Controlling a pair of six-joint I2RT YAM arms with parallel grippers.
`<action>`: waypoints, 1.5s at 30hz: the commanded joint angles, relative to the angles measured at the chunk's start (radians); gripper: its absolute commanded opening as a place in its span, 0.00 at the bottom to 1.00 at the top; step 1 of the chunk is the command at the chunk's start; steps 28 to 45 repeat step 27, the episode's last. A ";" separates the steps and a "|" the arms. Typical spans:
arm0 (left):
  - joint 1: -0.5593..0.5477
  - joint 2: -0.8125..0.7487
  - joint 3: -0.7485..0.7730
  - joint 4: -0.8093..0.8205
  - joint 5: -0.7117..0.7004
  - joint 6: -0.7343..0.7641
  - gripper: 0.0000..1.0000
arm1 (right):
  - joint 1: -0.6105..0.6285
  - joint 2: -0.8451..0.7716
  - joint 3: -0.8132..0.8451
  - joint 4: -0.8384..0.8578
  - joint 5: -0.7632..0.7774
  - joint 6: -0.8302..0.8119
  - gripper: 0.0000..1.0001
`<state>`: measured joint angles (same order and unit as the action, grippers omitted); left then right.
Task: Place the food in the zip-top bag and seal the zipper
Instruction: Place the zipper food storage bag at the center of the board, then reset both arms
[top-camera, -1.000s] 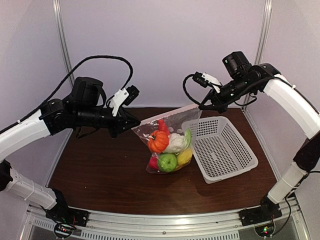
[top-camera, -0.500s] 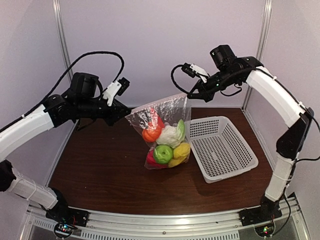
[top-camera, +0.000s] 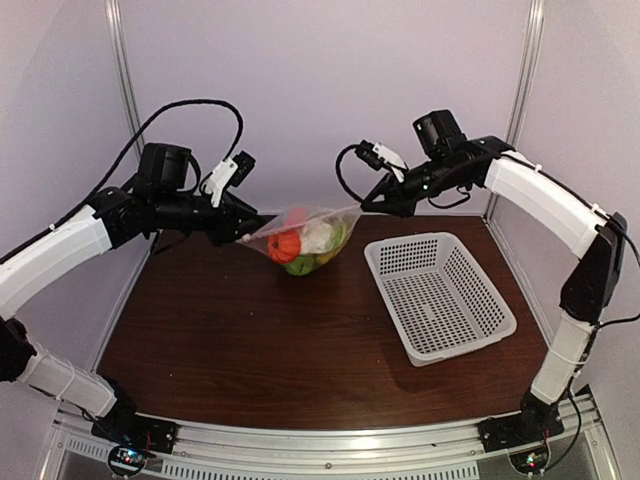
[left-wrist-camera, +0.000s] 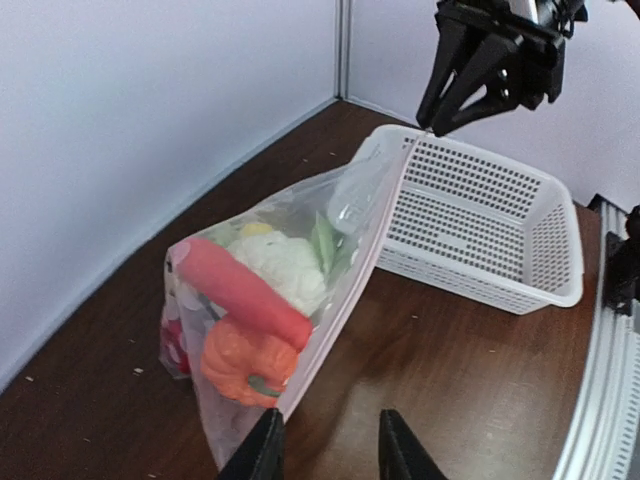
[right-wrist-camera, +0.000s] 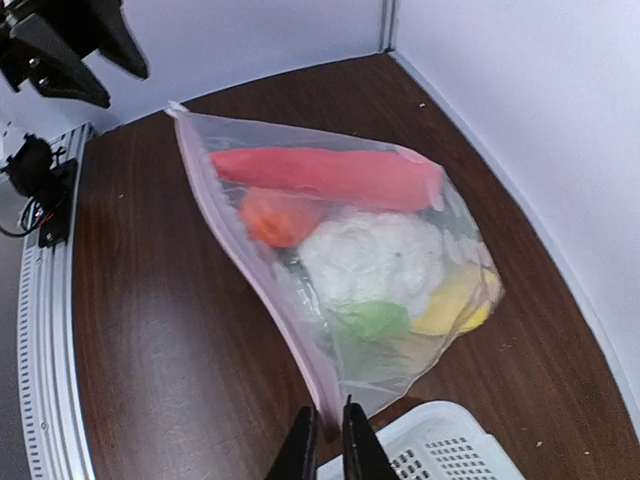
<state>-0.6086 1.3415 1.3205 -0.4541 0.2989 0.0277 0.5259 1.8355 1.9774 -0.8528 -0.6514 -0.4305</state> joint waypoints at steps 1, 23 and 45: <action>-0.007 -0.089 -0.184 0.015 0.238 -0.067 0.40 | 0.099 -0.202 -0.435 0.139 -0.093 -0.054 0.25; 0.000 -0.177 -0.128 0.145 -0.658 -0.075 0.98 | -0.350 -0.785 -0.804 0.492 0.454 0.385 1.00; 0.000 -0.197 -0.182 0.214 -0.631 -0.088 0.98 | -0.352 -0.825 -0.877 0.547 0.489 0.343 0.99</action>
